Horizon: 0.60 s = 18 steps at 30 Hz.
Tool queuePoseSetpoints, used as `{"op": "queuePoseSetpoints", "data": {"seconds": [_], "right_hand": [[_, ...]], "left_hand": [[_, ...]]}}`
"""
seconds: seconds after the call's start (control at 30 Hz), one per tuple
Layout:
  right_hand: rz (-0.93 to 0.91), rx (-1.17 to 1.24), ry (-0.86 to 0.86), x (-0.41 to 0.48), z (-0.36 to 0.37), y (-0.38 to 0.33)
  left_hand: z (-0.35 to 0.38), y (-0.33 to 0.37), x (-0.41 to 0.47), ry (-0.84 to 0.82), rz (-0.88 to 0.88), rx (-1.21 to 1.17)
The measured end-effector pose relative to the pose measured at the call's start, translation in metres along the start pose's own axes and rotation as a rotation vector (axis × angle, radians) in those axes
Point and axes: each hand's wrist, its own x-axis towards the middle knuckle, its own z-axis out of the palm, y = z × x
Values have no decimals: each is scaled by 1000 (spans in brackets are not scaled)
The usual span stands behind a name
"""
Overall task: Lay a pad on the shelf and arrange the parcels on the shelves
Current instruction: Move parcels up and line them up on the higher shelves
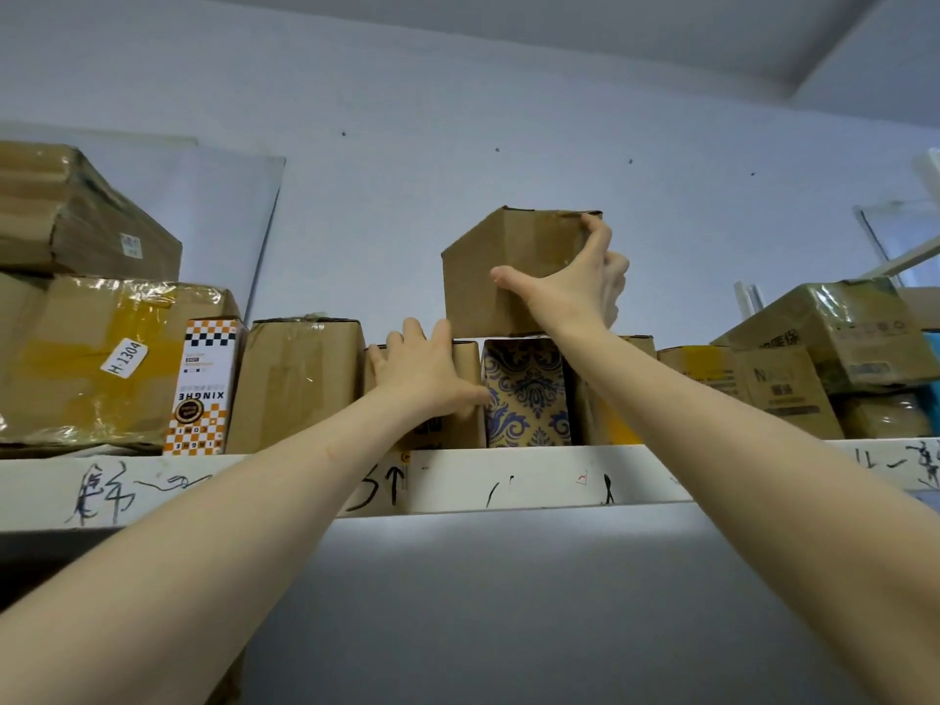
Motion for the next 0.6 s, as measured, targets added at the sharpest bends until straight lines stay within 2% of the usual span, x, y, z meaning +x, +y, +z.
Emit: {"op": "queuePoseSetpoints", "data": {"seconds": [0.2, 0.33, 0.6], "right_hand": [[14, -139, 55, 19, 31, -8], [94, -422, -70, 18, 48, 2], [85, -499, -79, 14, 52, 3]], "left_hand": [[3, -10, -2, 34, 38, -41], [2, -10, -3, 45, 52, -37], [3, -10, -5, 42, 32, -54]]}}
